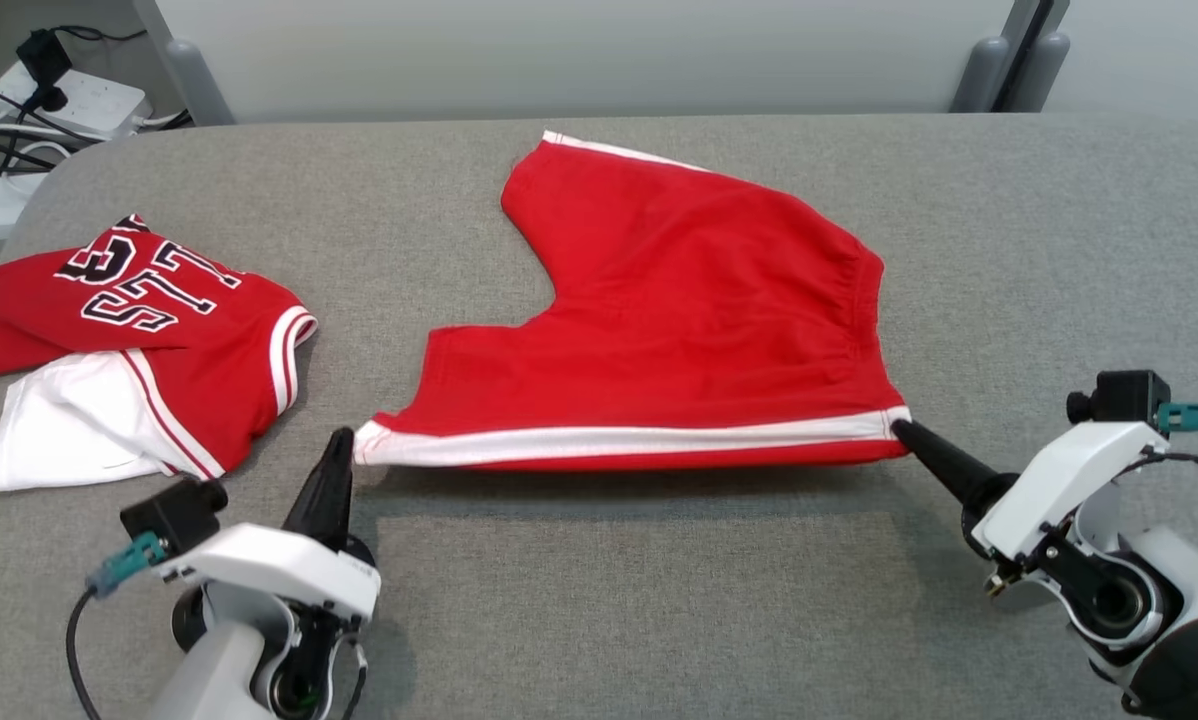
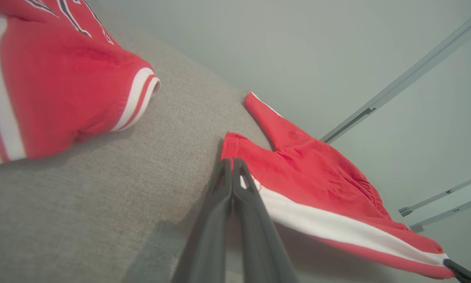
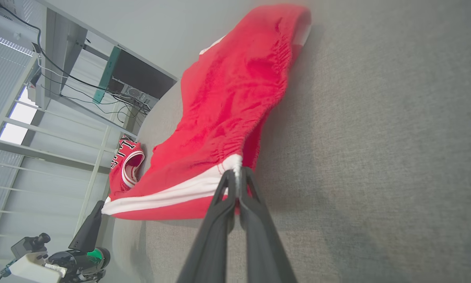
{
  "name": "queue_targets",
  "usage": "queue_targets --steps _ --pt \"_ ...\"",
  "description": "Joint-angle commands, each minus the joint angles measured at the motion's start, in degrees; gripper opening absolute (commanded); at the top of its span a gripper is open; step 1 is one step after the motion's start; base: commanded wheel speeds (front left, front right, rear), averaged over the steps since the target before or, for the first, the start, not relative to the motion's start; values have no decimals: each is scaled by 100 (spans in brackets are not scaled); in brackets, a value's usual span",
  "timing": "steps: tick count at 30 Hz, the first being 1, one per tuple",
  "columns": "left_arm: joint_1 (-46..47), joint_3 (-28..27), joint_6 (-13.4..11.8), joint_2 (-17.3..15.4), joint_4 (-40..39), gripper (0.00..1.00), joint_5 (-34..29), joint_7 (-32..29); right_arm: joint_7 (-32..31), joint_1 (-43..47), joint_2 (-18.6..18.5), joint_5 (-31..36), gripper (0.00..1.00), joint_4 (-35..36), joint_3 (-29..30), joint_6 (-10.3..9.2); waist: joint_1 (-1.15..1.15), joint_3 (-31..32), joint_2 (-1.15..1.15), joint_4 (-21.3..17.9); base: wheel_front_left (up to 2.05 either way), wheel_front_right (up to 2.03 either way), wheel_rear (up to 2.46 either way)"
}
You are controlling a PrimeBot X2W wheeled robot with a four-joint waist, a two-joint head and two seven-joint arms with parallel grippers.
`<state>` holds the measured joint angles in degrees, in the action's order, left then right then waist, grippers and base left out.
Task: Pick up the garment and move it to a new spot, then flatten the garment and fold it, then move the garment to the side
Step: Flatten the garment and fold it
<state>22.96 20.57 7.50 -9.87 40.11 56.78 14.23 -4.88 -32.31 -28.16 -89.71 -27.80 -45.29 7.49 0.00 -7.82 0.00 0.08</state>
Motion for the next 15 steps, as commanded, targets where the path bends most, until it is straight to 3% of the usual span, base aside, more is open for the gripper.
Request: queue_targets --steps 1,13,14,15 --pt "-37 -247 -1 -168 -97 0 -53 76 81 159 -121 -8 0 127 -36 0 0 36 0 1 0 0 0" --pt "-643 -394 -1 55 -169 0 -365 76 101 640 -219 -88 0 414 -50 0 0 149 0 36 0 0 0" --pt "-639 -381 -1 55 -145 0 -411 76 132 647 -228 -24 28 392 -75 0 0 140 0 35 0 0 0" --pt "-629 -380 -1 49 -116 4 -473 76 206 638 -234 70 68 355 -98 0 0 127 0 36 0 0 0"
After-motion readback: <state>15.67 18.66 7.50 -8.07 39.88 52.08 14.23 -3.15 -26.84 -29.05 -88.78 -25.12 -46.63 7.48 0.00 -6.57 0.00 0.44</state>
